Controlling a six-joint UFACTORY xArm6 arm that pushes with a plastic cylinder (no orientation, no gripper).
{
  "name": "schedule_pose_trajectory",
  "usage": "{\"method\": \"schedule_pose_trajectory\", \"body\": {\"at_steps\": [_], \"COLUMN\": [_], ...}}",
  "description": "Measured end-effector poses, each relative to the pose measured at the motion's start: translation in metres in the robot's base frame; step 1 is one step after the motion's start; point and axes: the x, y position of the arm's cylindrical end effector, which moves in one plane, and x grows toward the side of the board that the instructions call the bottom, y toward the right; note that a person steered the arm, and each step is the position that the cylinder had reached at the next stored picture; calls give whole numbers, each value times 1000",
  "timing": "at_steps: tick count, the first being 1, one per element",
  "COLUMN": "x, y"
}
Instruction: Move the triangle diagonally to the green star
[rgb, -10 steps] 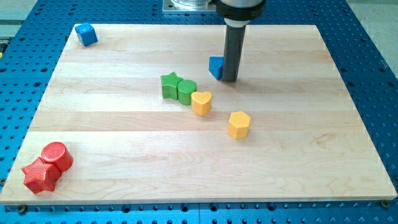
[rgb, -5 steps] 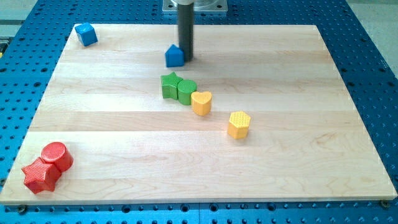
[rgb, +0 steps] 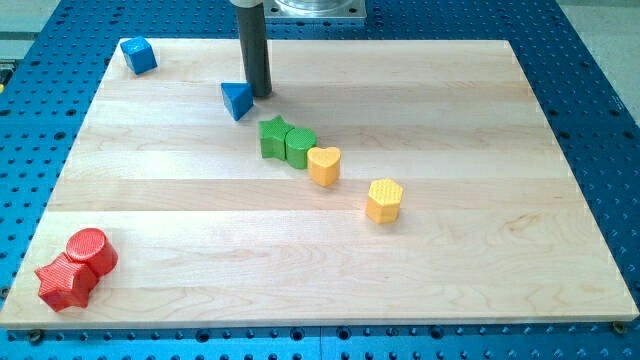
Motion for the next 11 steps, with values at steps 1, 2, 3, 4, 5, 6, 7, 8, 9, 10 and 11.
{"method": "schedule_pose_trajectory", "body": {"at_steps": [1, 2, 3, 4, 5, 6, 7, 8, 9, 10, 11], "x": [3, 17, 32, 38, 38, 38, 38, 38, 38, 49, 53], "y": [-12, 7, 23, 3, -44, -64, -65, -74, -77, -78, -94]}}
